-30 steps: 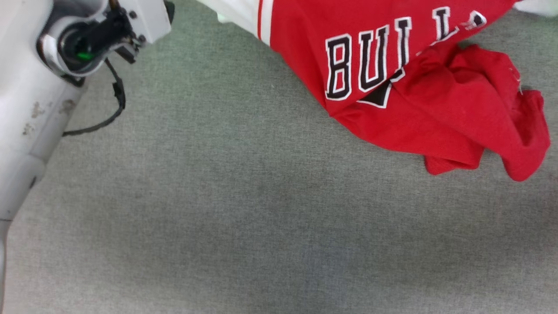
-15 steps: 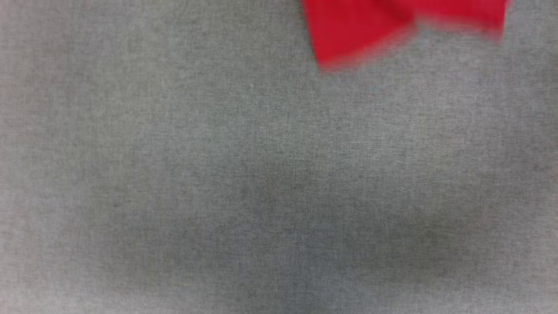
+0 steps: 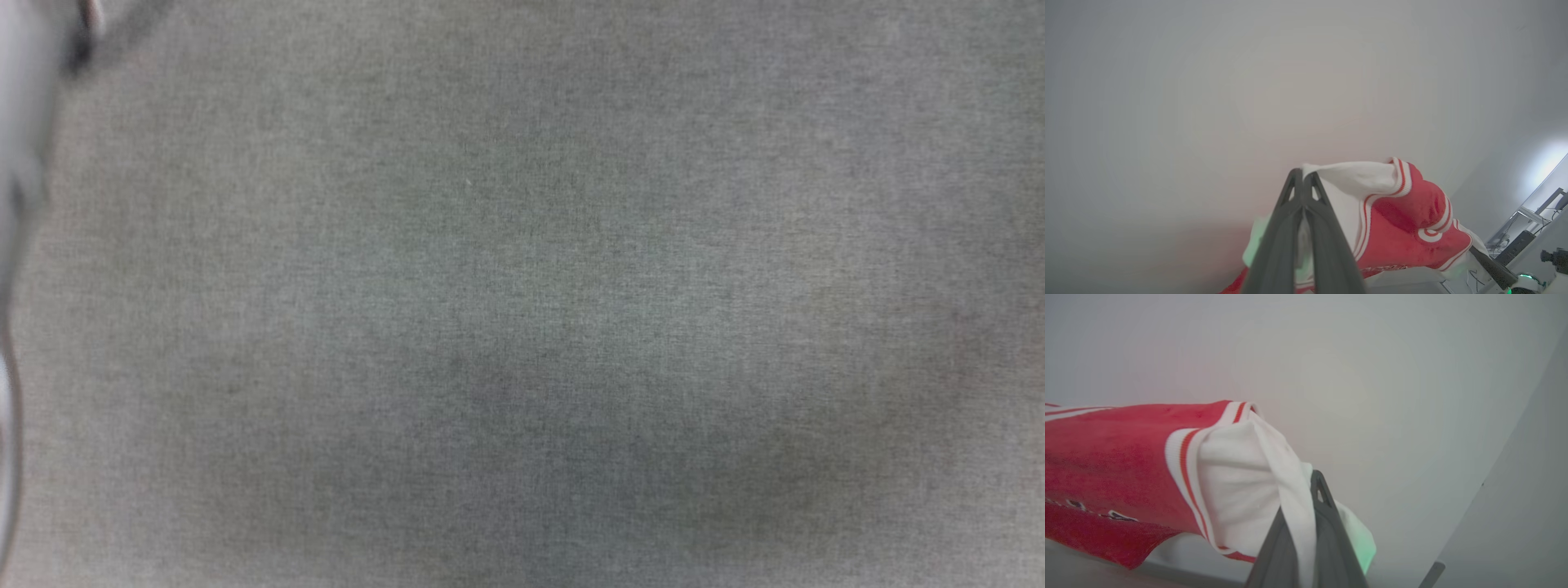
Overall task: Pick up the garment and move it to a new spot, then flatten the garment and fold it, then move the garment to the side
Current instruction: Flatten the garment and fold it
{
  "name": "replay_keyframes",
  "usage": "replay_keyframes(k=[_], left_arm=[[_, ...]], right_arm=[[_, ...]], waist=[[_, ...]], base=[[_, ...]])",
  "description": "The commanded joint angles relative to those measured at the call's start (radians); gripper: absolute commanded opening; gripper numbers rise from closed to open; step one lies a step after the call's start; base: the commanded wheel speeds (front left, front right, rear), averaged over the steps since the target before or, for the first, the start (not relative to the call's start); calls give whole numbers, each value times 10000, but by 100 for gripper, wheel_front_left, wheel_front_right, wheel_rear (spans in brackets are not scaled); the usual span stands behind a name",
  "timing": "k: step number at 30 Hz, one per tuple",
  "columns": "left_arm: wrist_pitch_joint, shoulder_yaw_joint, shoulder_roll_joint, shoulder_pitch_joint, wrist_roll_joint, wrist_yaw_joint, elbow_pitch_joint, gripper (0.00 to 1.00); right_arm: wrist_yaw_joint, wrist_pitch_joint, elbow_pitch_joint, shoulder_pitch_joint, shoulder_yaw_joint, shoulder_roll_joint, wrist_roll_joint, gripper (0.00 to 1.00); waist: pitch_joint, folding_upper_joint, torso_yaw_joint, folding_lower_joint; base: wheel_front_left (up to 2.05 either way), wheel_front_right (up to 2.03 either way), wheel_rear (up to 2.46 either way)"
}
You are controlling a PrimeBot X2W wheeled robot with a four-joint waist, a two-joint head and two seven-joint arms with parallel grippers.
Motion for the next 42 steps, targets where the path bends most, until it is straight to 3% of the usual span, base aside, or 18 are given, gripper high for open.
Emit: replay_keyframes(k=[1, 5, 9, 16, 22, 29, 34, 39, 42], left_arm=[[-3, -62, 110, 389, -70, -19, -186, 0], [98, -287, 779, 2695, -986, -21, -2159, 0], [-261, -620, 1432, 5111, -1421, -22, -3995, 0], [-1073, -866, 2640, 8994, -1936, -22, -6367, 0], [-1220, -793, 3480, 11238, -2351, -23, -7912, 0], [-1287, -603, 4560, 13363, -2512, -23, -9180, 0], [-1305, -598, 5255, 14327, -2317, -22, -9696, 0], [-1140, -863, 5001, 14391, -1995, -22, -9527, 0], [-740, -1213, 4796, 14183, -1687, -22, -8940, 0]], right_arm=[[-14, 62, -168, 396, 74, -117, 173, 0], [-14, 596, -1836, 2549, 501, -912, 958, 0], [-14, 1155, -3882, 4936, 691, -2103, 1764, 0], [-14, 2040, -6962, 8797, -57, -4099, 3173, 0], [-14, 2625, -8886, 11745, -485, -5421, 3919, 0], [-14, 2786, -10285, 14531, -1177, -6732, 5022, 0], [-14, 2279, -10768, 15992, -1751, -7427, 5555, 0], [-14, 2248, -11057, 16776, -2020, -7599, 5460, 0], [-14, 2680, -11014, 16925, -2006, -7336, 5124, 0]], waist=[[-91, 0, -45, -1], [-331, 0, -58, -1], [-757, 0, 62, -1], [-1558, 0, 150, -1], [-2298, 0, 189, -1], [-2690, 0, 191, -1], [-2574, 0, 232, -1], [-2403, 0, 253, -1], [-2311, 0, 237, -1]], base=[[0, 0, 0], [0, 0, 0], [0, 0, 0], [0, 0, 0], [0, 0, 0], [0, 0, 0], [0, 0, 0], [0, 0, 0], [0, 0, 0]])
